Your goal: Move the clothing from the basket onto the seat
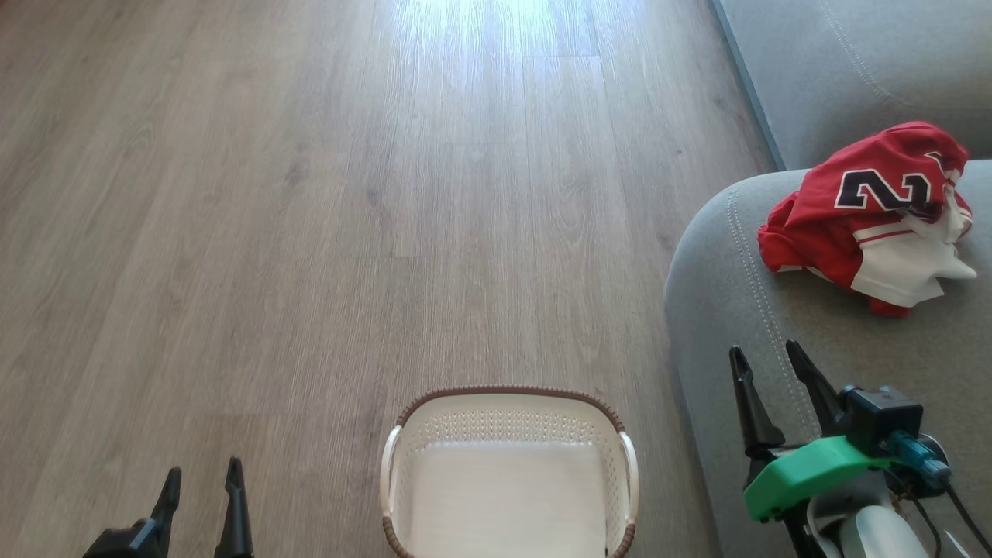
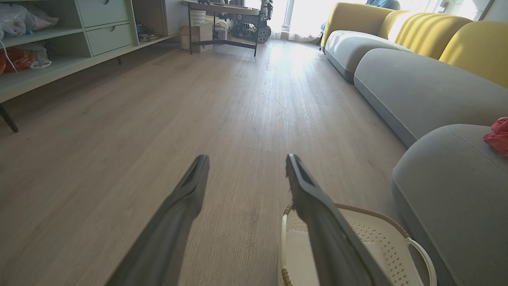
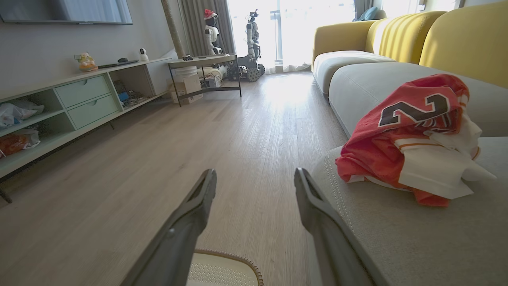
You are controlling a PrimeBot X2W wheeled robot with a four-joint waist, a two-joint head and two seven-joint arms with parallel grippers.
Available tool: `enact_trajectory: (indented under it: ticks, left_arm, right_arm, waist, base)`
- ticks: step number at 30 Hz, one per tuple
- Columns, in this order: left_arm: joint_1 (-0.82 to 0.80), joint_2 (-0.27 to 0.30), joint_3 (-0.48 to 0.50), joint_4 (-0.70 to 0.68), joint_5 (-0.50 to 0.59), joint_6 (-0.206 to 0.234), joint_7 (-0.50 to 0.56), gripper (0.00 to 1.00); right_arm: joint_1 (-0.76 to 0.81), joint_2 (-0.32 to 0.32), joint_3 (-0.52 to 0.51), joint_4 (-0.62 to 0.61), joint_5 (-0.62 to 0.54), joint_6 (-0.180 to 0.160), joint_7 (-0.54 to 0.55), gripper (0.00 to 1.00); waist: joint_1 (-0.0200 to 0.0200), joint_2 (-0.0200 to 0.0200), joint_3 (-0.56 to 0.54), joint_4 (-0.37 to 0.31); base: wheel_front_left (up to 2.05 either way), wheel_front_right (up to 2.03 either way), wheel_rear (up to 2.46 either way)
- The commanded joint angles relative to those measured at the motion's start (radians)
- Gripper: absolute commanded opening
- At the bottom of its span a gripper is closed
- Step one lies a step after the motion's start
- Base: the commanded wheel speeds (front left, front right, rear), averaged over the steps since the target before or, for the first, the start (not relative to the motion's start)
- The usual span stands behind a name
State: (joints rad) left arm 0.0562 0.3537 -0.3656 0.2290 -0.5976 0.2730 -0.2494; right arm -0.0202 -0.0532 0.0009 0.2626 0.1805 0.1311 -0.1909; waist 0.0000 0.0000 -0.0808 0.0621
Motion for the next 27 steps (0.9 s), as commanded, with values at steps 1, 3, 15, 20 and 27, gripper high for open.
enact_trajectory:
  ticks: [1,3,15,20,27]
  left_arm:
    - [-0.048,0.016,0.039,-0.025,0.007,0.002,-0.009,1.00]
    - [-0.049,0.018,0.038,-0.024,0.007,0.000,-0.009,1.00]
    - [0.001,-0.007,-0.010,0.014,0.001,0.000,0.001,0.00]
    - [0.018,-0.038,-0.013,0.053,-0.016,-0.005,0.007,0.00]
    - [0.008,-0.053,0.015,0.046,-0.073,-0.023,0.027,0.00]
  right_arm:
    - [-0.025,0.003,0.023,-0.029,0.006,0.000,-0.013,1.00]
    - [-0.024,0.003,0.024,-0.027,0.007,0.000,-0.014,1.00]
    - [0.013,0.000,0.001,0.021,0.004,0.000,-0.003,0.00]
    - [0.035,0.000,0.000,0.076,0.027,0.000,0.006,0.00]
    - [0.026,0.001,-0.007,0.072,0.107,0.000,0.024,0.00]
  waist:
    - [0.0000,0.0000,-0.001,0.000]
    - [0.0000,0.0000,-0.003,0.000]
    - [0.0000,0.0000,-0.006,-0.001]
    - [0.0000,0.0000,-0.004,-0.002]
    - [0.0000,0.0000,0.000,-0.005]
  base:
    - [0.00,0.00,0.00]
    - [0.00,0.00,0.00]
    - [0.00,0.00,0.00]
    - [0.00,0.00,0.00]
    - [0.00,0.00,0.00]
